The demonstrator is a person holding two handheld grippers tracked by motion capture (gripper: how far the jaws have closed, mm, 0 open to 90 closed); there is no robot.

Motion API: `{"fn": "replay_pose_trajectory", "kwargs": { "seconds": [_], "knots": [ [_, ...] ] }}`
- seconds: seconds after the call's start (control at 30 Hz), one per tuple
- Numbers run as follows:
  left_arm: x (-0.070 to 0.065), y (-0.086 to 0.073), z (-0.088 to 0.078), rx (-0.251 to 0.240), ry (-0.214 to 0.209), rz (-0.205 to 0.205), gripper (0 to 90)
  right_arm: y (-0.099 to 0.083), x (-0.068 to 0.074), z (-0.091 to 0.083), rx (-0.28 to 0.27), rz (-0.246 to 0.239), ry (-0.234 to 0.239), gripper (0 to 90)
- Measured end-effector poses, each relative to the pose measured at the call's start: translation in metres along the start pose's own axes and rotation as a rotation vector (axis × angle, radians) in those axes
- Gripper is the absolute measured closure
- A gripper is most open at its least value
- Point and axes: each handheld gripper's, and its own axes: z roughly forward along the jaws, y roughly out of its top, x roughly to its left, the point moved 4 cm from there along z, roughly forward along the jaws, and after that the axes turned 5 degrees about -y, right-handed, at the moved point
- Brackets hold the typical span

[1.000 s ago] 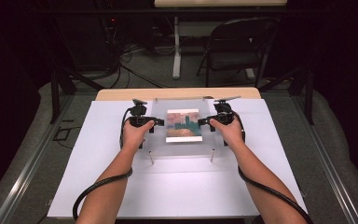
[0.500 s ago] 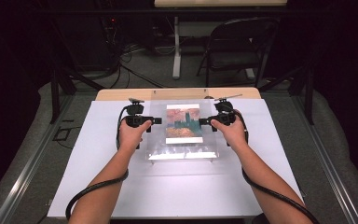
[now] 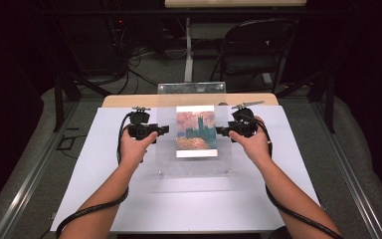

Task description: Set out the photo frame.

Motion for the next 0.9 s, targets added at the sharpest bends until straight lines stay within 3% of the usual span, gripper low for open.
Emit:
{"fn": "replay_pose_trajectory", "kwargs": {
  "seconds": [0.17, 0.57, 0.67, 0.9],
  "knots": [
    [-0.008, -0.003, -0.012, -0.019, 0.013, 0.052, 48.4, -0.002, 0.007, -0.014, -0.025, -0.055, -0.013, 39.8],
    [-0.024, -0.013, -0.036, -0.065, 0.026, 0.139, 53.1, -0.009, 0.018, -0.040, -0.079, -0.126, -0.042, 45.7],
    [-0.026, -0.017, -0.042, -0.079, 0.018, 0.145, 55.8, -0.013, 0.023, -0.048, -0.094, -0.156, -0.056, 47.2],
    [-0.033, -0.024, -0.055, -0.098, 0.014, 0.178, 60.6, -0.019, 0.026, -0.063, -0.124, -0.159, -0.047, 54.1]
  ]
}}
